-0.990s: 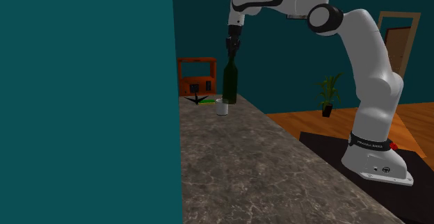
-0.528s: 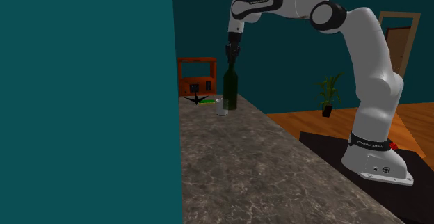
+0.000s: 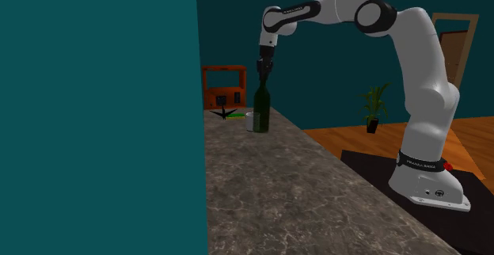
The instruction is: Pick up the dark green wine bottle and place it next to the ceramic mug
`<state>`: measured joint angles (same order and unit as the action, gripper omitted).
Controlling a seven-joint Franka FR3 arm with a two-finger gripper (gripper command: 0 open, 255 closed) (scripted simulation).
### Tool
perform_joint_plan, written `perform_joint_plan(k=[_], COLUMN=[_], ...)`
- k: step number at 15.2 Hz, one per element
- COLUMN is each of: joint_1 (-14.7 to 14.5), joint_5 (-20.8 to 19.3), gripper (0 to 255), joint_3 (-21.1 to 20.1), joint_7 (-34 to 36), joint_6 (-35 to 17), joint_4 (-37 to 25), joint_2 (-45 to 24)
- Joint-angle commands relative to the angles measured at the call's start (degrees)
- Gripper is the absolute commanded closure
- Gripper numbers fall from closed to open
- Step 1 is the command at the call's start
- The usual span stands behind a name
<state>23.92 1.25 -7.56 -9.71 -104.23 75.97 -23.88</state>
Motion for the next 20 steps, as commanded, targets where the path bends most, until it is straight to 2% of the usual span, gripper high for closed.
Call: perform_joint_plan(k=[1,6,14,15,20], joint_1=[0.02,0.10,0.10,0.10,0.10], joint_5=[0.03,0.06,0.06,0.06,0.06], gripper=[255,255,255,0,0], joint_3=[0.00,0.03,0.03,0.03,0.03], joint_7=[-0.06,-0.28,-0.28,-0.28,-0.28], joint_6=[-1.59,-5.82,-5.82,-5.82,-5.82], joint_4=[1.62,5.72,5.72,5.72,5.73], joint_2=[0.10,-0.04,-0.04,-0.04,-0.03])
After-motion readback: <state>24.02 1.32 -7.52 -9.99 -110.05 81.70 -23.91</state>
